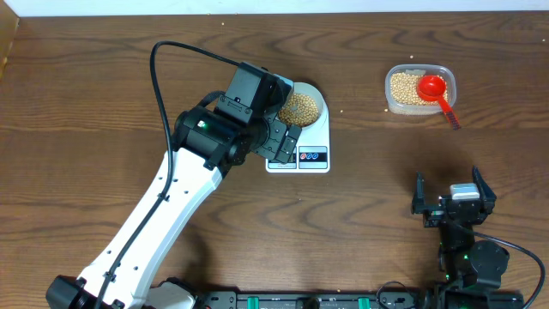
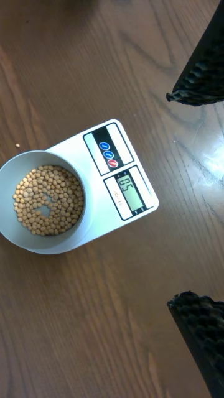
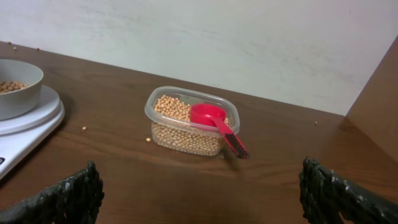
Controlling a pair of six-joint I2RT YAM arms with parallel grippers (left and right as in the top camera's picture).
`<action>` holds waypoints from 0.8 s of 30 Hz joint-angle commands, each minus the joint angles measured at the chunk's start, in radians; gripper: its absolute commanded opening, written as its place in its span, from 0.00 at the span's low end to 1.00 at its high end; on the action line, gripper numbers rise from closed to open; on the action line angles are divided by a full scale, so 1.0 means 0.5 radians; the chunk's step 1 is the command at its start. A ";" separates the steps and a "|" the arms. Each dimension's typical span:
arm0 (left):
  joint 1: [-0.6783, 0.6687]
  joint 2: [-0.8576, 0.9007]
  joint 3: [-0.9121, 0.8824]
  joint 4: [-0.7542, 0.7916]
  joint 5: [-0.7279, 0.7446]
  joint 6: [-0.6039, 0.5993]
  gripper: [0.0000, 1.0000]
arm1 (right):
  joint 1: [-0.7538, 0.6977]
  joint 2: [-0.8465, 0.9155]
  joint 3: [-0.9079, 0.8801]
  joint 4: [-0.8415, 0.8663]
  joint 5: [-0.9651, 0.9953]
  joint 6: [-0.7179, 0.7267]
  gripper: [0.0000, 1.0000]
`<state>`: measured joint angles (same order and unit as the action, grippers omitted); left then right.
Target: Scoop item into bowl and weigh 50g on scale
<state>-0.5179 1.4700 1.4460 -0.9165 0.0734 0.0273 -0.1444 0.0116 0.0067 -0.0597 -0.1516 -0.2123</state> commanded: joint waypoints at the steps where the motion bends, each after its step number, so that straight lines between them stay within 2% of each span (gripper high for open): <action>1: 0.005 0.014 -0.020 -0.006 0.003 0.020 0.98 | 0.015 -0.012 -0.002 -0.009 0.022 -0.005 0.99; 20: 0.005 0.017 -0.098 -0.033 0.003 0.020 0.98 | 0.015 -0.012 -0.002 -0.009 0.022 -0.005 0.99; 22: -0.001 0.017 -0.179 0.058 0.001 0.020 0.98 | 0.015 -0.012 -0.002 -0.010 0.022 -0.005 0.99; 24: -0.014 0.000 -0.345 0.268 -0.124 0.019 0.98 | 0.015 -0.012 -0.002 -0.009 0.022 -0.005 0.99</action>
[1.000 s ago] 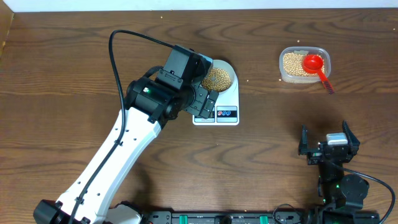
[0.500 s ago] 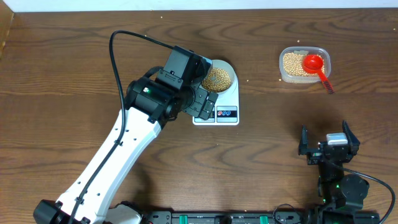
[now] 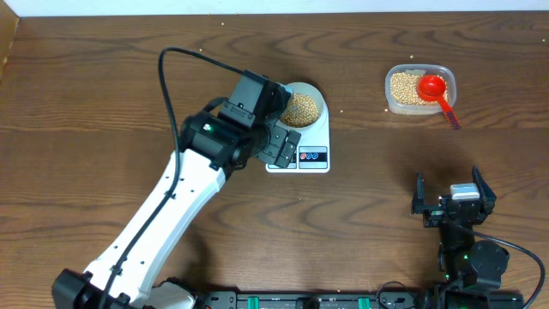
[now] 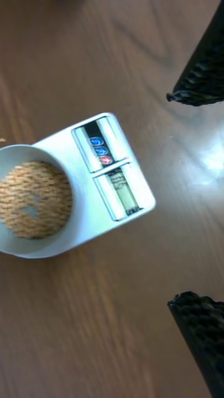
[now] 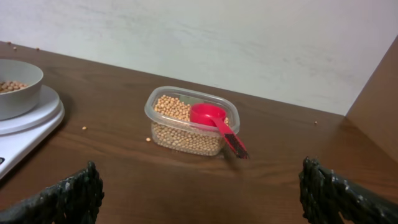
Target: Scoop item into bowl and weigh 50g on scale
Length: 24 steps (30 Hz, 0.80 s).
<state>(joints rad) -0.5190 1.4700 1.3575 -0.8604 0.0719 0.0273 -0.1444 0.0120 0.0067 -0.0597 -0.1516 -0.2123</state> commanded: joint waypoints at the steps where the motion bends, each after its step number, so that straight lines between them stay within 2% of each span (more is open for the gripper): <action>1: -0.012 -0.027 -0.237 0.240 -0.172 0.018 0.98 | 0.015 -0.013 -0.002 -0.009 0.022 -0.005 0.99; 2: -0.012 -0.052 -0.282 0.295 -0.199 0.018 0.98 | 0.015 -0.013 -0.002 -0.009 0.022 -0.005 0.99; 5: -0.005 -0.258 -0.507 0.552 -0.468 -0.288 0.98 | 0.015 -0.013 -0.002 -0.009 0.022 -0.005 0.99; 6: -0.005 -0.311 -0.565 0.611 -0.526 -0.323 0.98 | 0.015 -0.013 -0.002 -0.010 0.022 -0.005 0.99; 10: -0.006 -0.492 -0.867 0.954 -0.724 -0.327 0.98 | 0.015 -0.013 -0.002 -0.009 0.022 -0.005 0.99; 13: -0.005 -0.622 -1.158 1.331 -0.856 -0.310 0.98 | 0.015 -0.013 -0.002 -0.009 0.022 -0.005 0.99; 21: -0.006 -1.012 -1.901 2.271 -0.822 -0.148 0.98 | 0.015 -0.013 -0.002 -0.010 0.022 -0.005 0.99; 24: -0.006 -1.139 -2.107 2.513 -0.774 -0.107 0.98 | 0.015 -0.013 -0.002 -0.010 0.022 -0.005 0.99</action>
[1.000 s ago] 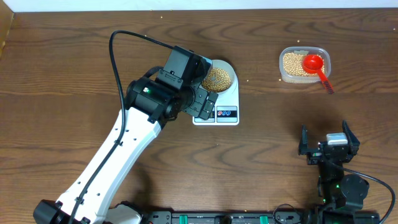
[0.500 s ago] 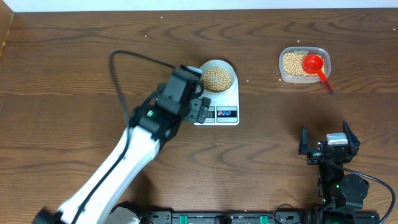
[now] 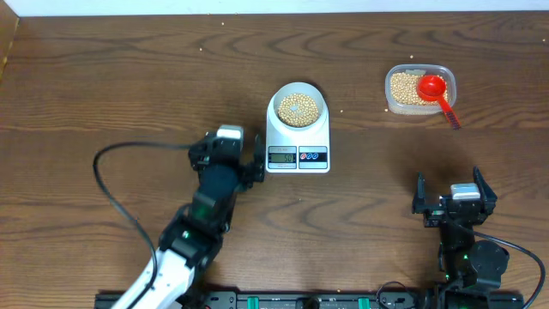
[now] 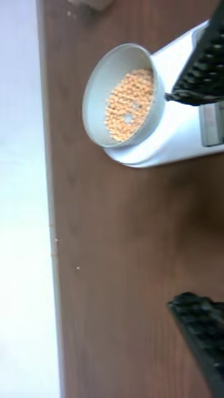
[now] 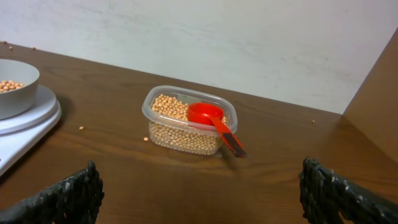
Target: Scoop item into bowl and weigh 50g on scale
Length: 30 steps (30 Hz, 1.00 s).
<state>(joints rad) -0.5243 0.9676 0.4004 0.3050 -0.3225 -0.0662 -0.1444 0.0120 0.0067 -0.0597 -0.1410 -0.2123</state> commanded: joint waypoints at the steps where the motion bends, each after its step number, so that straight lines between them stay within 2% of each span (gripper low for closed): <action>1: 0.005 -0.173 -0.251 0.240 0.041 0.086 0.98 | 0.015 -0.013 -0.002 -0.010 0.001 -0.005 0.99; 5: 0.005 -0.341 -0.421 0.349 0.158 0.104 0.98 | 0.015 -0.013 -0.002 -0.010 0.001 -0.005 0.99; 18: 0.005 -0.971 -0.787 0.330 0.510 0.285 0.98 | 0.015 -0.013 -0.002 -0.010 0.001 -0.005 0.99; 25: 0.005 -1.332 -0.793 -0.018 0.542 0.335 0.98 | 0.015 -0.013 -0.002 -0.009 0.001 -0.005 0.99; 30: 0.005 -1.659 -0.793 -0.372 0.542 0.335 0.98 | 0.015 -0.013 -0.002 -0.010 0.001 -0.005 0.99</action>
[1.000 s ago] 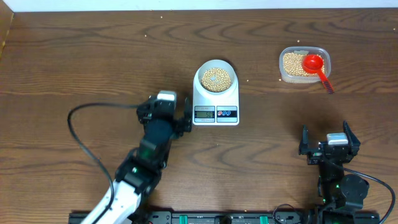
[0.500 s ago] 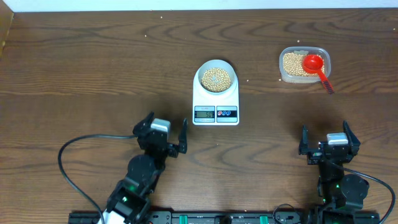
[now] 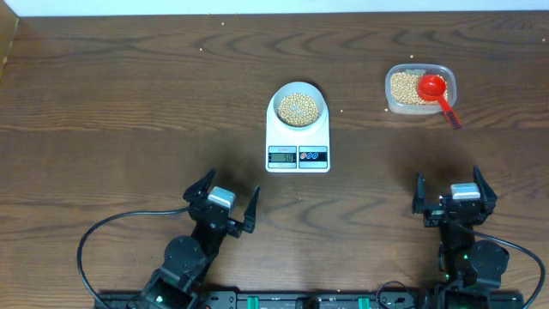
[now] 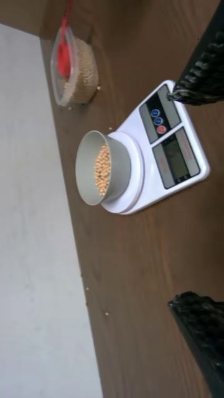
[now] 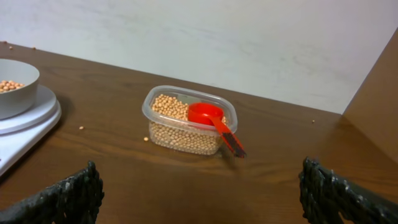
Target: Scoop item into bowl and weigh 50g on scale
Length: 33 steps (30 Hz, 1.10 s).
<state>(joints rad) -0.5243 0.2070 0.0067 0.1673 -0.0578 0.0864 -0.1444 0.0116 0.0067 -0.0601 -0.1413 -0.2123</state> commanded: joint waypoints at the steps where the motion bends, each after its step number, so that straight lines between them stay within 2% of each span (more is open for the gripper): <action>1: 0.005 -0.187 -0.005 -0.165 0.012 0.030 0.98 | 0.015 -0.012 -0.002 -0.009 0.002 -0.005 0.99; 7: 0.005 -0.394 -0.005 -0.471 0.012 0.030 0.98 | 0.015 -0.012 -0.002 -0.009 0.002 -0.005 0.99; 14: 0.005 -0.411 -0.005 -0.478 0.027 0.030 0.98 | 0.015 -0.012 -0.002 -0.008 0.002 -0.005 0.99; 17: 0.046 -0.411 -0.005 -0.477 0.010 0.195 0.98 | 0.015 -0.012 -0.002 -0.009 0.002 -0.005 0.99; 20: 0.222 -0.411 -0.005 -0.476 0.008 0.382 0.98 | 0.015 -0.012 -0.002 -0.008 0.002 -0.005 0.99; 27: 0.875 -0.411 -0.005 -0.475 0.035 0.378 0.98 | 0.015 -0.012 -0.002 -0.008 0.002 -0.005 0.99; 30: 1.046 -0.411 -0.005 -0.476 0.050 0.271 0.98 | 0.015 -0.012 -0.002 -0.008 0.002 -0.005 0.99; 33: 1.088 -0.411 -0.005 -0.476 0.049 0.236 0.98 | 0.015 -0.012 -0.002 -0.009 0.002 -0.005 0.99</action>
<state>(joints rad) -0.0048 0.0101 0.0158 -0.0212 -0.0261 0.2359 -0.1444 0.0116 0.0067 -0.0601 -0.1410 -0.2123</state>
